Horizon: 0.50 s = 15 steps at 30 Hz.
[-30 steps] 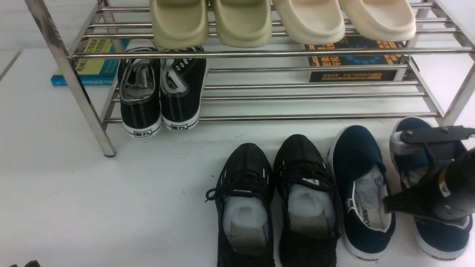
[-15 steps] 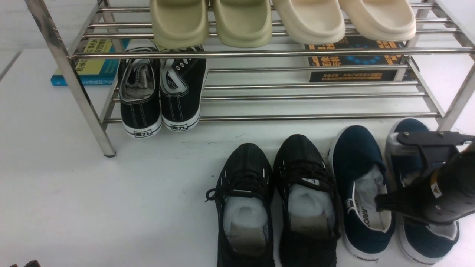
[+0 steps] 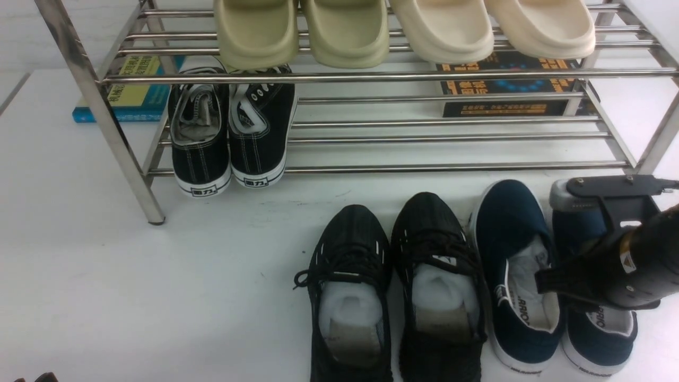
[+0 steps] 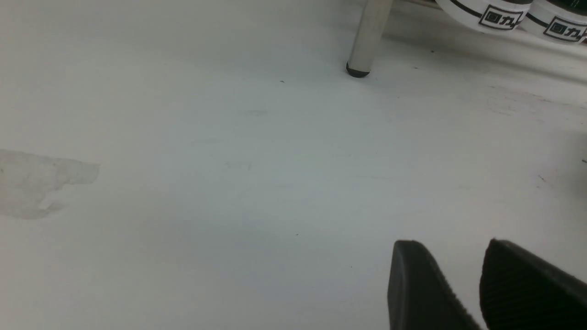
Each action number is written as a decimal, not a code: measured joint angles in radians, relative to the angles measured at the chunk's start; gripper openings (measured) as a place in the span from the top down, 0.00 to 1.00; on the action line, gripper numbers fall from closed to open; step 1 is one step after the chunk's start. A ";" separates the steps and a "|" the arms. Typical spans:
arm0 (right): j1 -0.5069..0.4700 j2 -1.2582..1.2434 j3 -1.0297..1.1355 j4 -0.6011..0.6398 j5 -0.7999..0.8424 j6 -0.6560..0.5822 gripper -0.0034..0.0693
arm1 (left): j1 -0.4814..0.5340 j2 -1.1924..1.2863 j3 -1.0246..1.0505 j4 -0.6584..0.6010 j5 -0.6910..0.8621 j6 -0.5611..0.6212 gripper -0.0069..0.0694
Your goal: Take the shoes off the shelf with your hand on the white table.
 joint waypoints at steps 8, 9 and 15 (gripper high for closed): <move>0.000 -0.218 -0.066 0.009 0.198 -0.015 0.47 | 0.000 0.000 0.000 0.000 0.000 0.000 0.59; 0.000 -0.246 -0.076 0.011 0.231 -0.027 0.47 | 0.000 0.000 0.000 0.000 0.000 0.000 0.59; 0.000 -0.488 -0.168 0.028 0.471 -0.202 0.52 | 0.000 0.000 0.000 0.000 0.000 0.000 0.59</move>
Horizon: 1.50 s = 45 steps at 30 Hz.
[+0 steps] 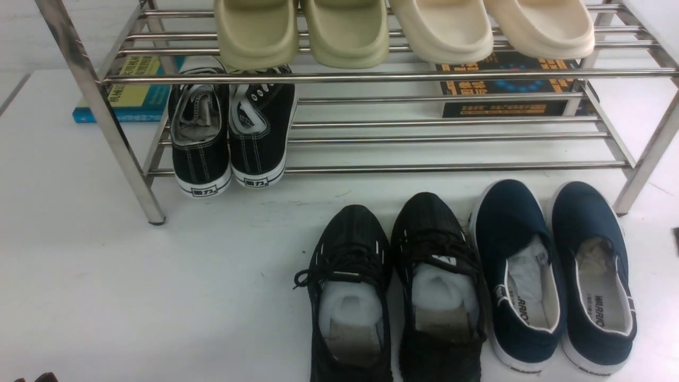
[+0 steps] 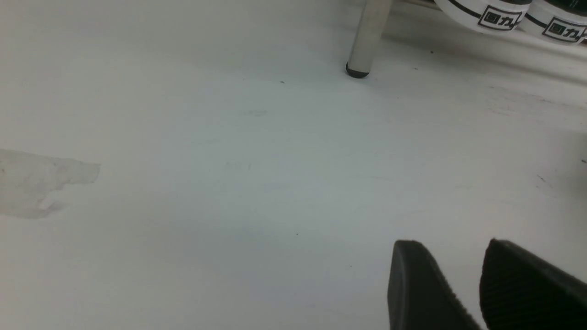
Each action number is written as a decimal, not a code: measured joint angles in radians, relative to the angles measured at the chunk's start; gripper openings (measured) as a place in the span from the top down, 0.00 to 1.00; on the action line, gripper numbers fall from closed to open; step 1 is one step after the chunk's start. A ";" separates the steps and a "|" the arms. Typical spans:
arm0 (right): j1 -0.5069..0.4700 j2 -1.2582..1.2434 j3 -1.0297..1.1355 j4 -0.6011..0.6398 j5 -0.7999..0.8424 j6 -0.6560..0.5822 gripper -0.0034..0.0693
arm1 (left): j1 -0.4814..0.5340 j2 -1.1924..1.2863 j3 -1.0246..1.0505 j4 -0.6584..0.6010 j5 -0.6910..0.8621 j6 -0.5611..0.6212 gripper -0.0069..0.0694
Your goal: Take the shoes off the shelf with your hand on the white table.
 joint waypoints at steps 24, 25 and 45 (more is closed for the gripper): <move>0.000 -0.831 0.499 0.058 -0.461 -0.146 0.97 | 0.000 0.000 0.000 0.000 0.000 0.000 0.59; 0.000 -0.837 0.545 0.058 -0.532 -0.146 0.97 | 0.000 0.000 0.000 0.000 0.000 0.000 0.59; 0.000 -0.840 0.832 0.059 -0.720 -0.146 0.96 | 0.000 0.000 0.000 0.000 0.000 0.000 0.59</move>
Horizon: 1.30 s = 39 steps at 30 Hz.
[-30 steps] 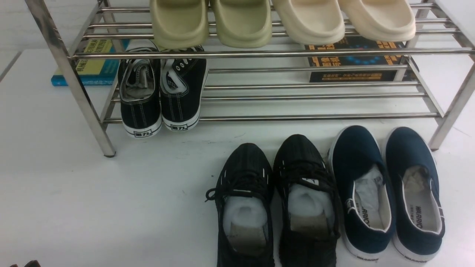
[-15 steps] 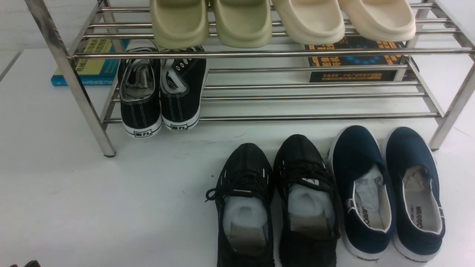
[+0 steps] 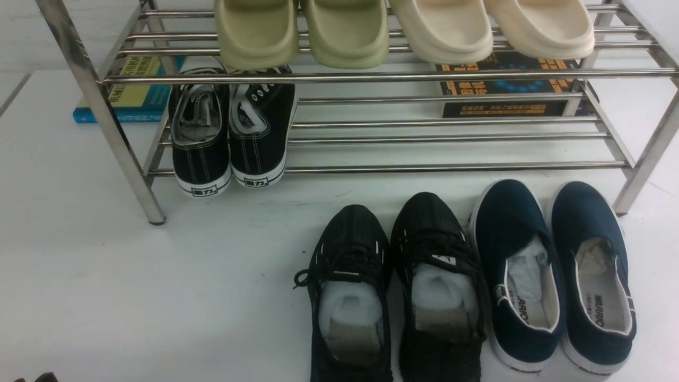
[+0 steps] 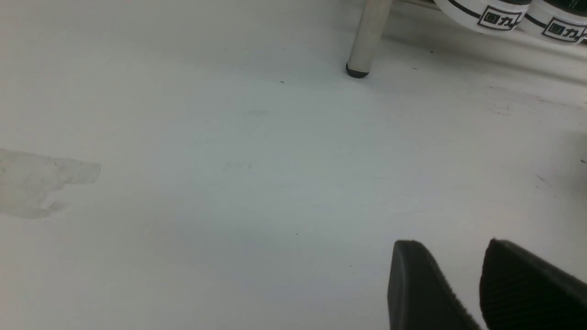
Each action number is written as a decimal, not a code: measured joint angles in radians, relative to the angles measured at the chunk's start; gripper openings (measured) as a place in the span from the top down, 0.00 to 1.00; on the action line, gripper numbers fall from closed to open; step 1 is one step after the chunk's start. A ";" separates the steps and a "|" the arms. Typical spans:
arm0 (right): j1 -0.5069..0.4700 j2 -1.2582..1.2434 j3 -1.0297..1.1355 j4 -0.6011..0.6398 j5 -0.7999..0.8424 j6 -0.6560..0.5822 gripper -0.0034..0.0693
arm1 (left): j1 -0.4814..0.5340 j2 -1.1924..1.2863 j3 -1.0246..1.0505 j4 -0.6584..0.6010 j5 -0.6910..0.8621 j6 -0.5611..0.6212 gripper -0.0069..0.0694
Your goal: Take the shoes off the shelf with your hand on the white table.
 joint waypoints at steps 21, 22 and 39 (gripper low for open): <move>-0.161 -0.002 0.004 0.160 0.109 -0.229 0.94 | 0.000 0.000 0.000 0.000 0.000 0.000 0.59; -0.183 -0.003 0.004 0.169 0.109 -0.237 0.94 | 0.000 0.000 0.000 0.000 0.000 0.000 0.59; -0.310 -0.104 0.109 0.211 0.057 -0.255 0.92 | 0.000 -0.001 0.000 -0.002 0.000 0.000 0.59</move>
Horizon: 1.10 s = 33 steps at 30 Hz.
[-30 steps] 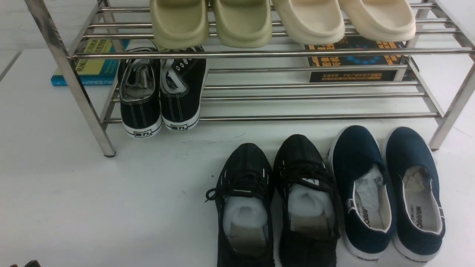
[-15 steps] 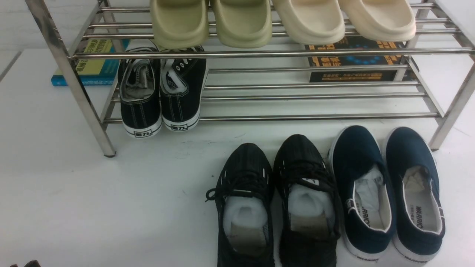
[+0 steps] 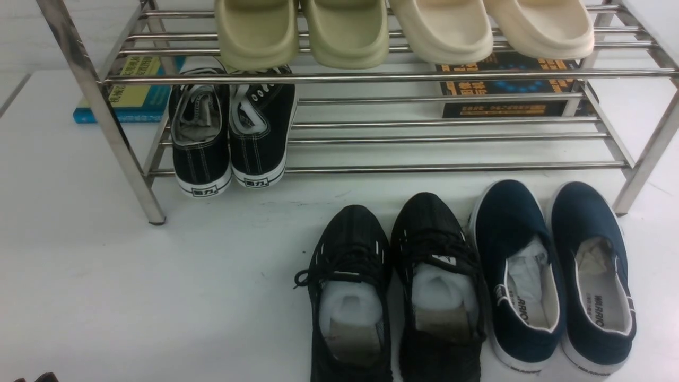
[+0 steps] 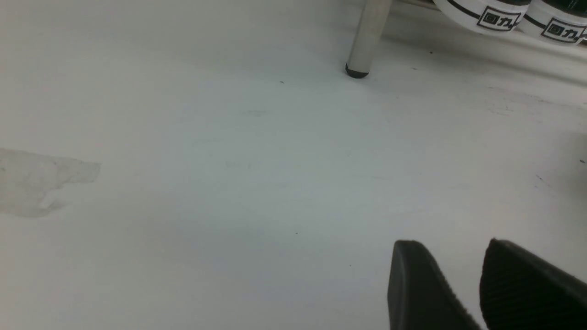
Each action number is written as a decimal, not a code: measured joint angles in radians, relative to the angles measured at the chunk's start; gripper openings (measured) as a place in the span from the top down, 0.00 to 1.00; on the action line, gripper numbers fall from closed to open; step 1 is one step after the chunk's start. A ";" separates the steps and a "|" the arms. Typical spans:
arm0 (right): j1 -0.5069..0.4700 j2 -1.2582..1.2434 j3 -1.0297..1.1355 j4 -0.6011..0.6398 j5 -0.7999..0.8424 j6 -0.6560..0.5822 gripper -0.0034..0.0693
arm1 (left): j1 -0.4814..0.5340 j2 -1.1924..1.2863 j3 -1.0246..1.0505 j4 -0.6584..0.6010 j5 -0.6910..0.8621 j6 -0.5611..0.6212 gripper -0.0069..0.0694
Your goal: Take the shoes off the shelf with your hand on the white table.
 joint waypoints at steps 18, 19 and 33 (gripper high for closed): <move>-0.047 0.000 0.001 0.002 -0.002 0.000 0.90 | 0.000 0.000 0.000 0.000 0.000 0.000 0.59; -0.055 0.000 0.001 0.002 -0.002 0.000 0.89 | 0.000 0.000 0.000 0.000 0.000 0.000 0.59; -0.069 0.000 0.001 0.002 -0.002 0.000 0.87 | 0.000 0.000 0.000 0.000 0.000 0.000 0.59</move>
